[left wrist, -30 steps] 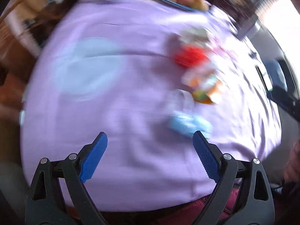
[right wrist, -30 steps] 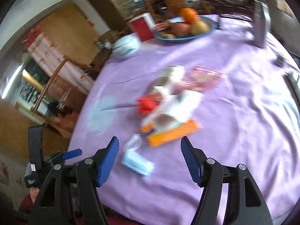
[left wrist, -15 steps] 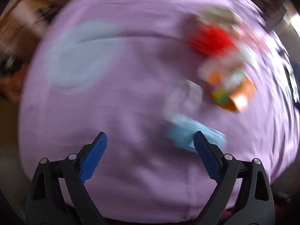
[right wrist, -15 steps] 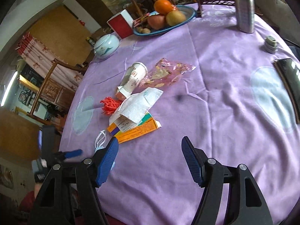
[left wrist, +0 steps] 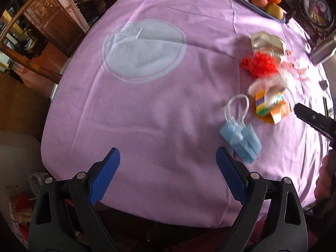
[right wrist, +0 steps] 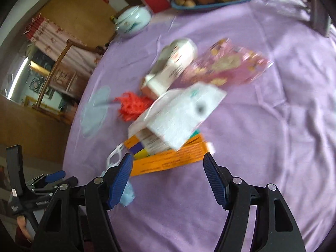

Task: Collect trash
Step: 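Grasp the orange ticket with the right tool while the left tool approaches the blue mask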

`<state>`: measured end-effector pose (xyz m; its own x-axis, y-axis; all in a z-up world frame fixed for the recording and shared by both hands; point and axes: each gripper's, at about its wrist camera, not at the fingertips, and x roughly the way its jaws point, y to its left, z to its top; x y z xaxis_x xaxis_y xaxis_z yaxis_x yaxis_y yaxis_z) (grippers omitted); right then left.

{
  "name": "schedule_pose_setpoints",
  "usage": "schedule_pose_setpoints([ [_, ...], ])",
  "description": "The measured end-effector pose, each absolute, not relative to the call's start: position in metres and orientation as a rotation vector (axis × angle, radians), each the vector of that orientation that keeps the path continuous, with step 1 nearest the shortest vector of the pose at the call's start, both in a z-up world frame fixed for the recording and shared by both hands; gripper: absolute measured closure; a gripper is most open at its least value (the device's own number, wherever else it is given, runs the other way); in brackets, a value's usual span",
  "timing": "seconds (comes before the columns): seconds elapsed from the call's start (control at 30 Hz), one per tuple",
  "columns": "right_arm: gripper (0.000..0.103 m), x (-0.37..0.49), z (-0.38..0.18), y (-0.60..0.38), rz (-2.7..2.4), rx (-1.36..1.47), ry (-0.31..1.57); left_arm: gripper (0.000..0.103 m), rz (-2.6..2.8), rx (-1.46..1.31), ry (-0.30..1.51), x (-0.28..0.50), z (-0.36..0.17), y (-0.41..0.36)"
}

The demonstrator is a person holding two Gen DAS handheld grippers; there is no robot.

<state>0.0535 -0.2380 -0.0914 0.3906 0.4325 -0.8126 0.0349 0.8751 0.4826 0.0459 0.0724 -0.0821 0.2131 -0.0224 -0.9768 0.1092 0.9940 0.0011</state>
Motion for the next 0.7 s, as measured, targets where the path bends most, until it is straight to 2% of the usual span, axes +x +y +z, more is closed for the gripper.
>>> schedule_pose_setpoints([
  [0.2, 0.037, 0.055, -0.078, -0.199, 0.369, 0.36, 1.088, 0.013, -0.072, 0.088, 1.358, 0.046, -0.083, 0.078],
  [0.4, 0.059, 0.064, -0.091, -0.169, 0.313, 0.221, 1.134, 0.013, -0.086, 0.078, 1.371, 0.049, -0.083, 0.084],
  [0.53, 0.06, 0.049, -0.094, -0.19, 0.16, 0.126, 1.145, 0.013, -0.136, 0.072, 1.381, 0.056, -0.089, 0.077],
  [0.7, 0.061, 0.016, -0.088, -0.266, -0.072, 0.277, 1.124, 0.013, -0.276, 0.083, 1.392, 0.067, -0.097, 0.043],
])
